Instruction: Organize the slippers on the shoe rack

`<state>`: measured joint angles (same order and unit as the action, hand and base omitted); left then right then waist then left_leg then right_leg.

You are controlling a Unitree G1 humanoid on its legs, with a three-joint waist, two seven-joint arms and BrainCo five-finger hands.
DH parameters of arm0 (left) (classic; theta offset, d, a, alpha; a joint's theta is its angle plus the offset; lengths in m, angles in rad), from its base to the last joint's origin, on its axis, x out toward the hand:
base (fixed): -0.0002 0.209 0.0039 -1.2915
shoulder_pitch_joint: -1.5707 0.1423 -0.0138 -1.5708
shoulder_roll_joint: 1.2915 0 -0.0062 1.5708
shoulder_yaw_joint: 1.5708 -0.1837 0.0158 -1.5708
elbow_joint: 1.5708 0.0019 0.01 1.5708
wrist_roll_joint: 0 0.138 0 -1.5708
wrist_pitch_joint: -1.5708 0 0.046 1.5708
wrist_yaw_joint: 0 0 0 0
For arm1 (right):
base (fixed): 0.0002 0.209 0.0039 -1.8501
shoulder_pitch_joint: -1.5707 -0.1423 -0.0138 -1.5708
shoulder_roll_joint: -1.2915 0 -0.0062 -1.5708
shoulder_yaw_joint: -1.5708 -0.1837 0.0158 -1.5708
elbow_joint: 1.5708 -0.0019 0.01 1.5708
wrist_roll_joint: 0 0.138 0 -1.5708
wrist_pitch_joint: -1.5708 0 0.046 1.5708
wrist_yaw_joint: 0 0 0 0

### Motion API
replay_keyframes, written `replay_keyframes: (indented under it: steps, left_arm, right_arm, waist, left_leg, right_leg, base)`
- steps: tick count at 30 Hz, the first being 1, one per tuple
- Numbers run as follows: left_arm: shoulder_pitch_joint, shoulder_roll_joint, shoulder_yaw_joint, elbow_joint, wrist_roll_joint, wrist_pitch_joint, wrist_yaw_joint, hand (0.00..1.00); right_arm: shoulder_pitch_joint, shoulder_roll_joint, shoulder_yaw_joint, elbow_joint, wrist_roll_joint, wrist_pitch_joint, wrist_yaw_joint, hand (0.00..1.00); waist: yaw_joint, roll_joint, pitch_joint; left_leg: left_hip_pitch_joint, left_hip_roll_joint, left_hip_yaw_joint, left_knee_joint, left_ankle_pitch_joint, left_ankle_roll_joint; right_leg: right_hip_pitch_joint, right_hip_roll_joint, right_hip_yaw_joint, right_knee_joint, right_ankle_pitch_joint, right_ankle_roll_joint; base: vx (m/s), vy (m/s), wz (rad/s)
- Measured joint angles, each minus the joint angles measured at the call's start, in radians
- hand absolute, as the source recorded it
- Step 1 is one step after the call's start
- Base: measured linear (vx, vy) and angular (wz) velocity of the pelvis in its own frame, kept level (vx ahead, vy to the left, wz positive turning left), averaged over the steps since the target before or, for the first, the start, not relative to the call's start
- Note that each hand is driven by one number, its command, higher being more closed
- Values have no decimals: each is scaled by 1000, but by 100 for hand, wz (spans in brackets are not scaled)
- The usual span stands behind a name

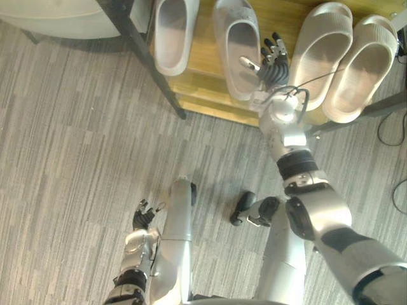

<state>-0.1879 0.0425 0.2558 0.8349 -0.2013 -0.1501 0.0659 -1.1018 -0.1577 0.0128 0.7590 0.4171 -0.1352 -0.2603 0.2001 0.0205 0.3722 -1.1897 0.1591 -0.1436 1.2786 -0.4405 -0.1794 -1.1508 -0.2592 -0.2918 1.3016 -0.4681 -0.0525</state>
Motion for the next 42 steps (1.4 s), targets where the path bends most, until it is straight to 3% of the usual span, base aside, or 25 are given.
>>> replay_keyframes:
  steps: [10,23,35,42]
  left_arm:
    - [-14,-18,33,-1,0,-13,22,0]
    - [-22,-32,39,-1,0,-13,44,0]
    - [-25,-43,52,1,0,-12,59,0]
    - [-27,-52,84,2,-8,-6,58,0]
  right_arm:
    - [-82,44,15,3,194,2,28,0]
    - [-156,82,-9,21,344,7,30,0]
    - [-179,69,-48,71,347,9,23,0]
    - [-179,59,-80,130,288,22,-7,0]
  waist:
    - [5,-1,30]
    - [16,0,30]
    - [19,1,29]
    - [17,2,28]
  left_leg:
    - [-5,-2,-5,6,0,-1]
    - [-14,-14,-23,22,2,-4]
    - [3,-14,-23,17,4,-8]
    - [4,-12,-15,17,4,-7]
  right_leg:
    - [0,-4,-5,5,-1,3]
    - [5,-14,-17,21,-5,7]
    - [24,-17,-19,19,-6,6]
    - [20,-16,-13,17,-4,4]
  base:
    - [3,2,0]
    - [-11,10,2]
    - [15,-4,1]
    - [0,0,0]
